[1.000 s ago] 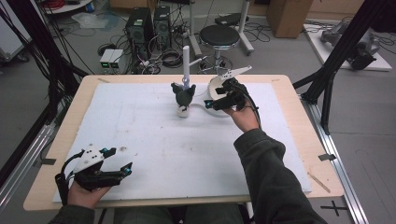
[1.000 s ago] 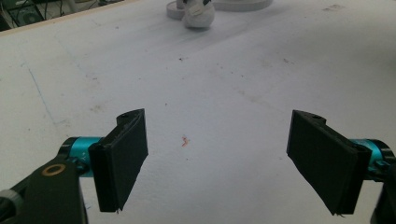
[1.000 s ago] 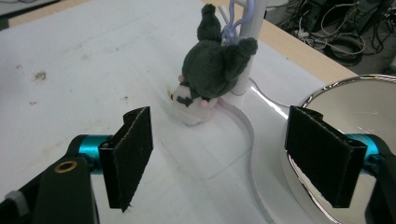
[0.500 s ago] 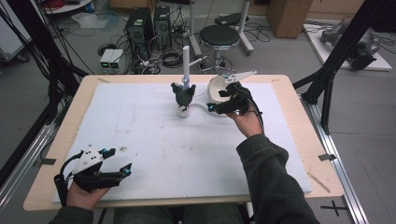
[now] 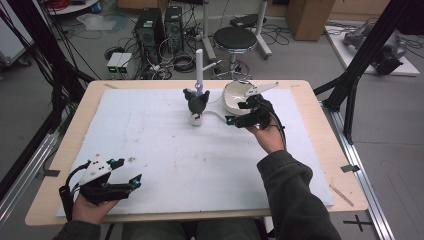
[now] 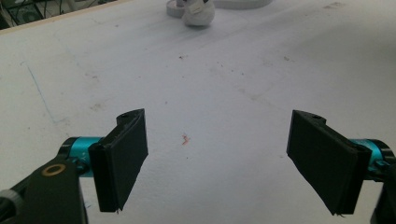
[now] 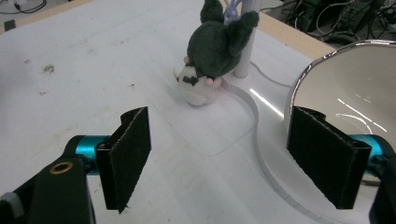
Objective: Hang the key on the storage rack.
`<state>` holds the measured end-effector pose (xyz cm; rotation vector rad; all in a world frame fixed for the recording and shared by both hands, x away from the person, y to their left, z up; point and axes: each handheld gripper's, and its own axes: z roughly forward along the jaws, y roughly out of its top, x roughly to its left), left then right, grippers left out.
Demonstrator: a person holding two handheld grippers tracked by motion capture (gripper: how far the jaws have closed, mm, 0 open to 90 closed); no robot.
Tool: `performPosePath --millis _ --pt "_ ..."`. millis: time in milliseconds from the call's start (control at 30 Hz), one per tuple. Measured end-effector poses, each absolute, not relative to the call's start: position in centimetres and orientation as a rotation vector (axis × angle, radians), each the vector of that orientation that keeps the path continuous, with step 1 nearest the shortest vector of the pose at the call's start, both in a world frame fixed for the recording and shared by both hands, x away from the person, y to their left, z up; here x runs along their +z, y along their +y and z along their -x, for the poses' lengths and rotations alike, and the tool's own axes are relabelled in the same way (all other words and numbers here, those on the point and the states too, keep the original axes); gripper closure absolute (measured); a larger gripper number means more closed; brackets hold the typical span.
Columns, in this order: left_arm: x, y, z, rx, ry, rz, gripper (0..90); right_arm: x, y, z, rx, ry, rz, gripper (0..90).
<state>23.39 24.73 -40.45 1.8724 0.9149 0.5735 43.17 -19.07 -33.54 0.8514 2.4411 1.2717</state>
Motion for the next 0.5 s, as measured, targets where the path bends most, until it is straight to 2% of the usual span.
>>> performPosePath --millis 500 --pt "-40.48 24.68 -23.46 0.574 0.919 -1.873 20.8 -33.74 -19.80 -42.19 1.280 2.423 -0.851 20.3"
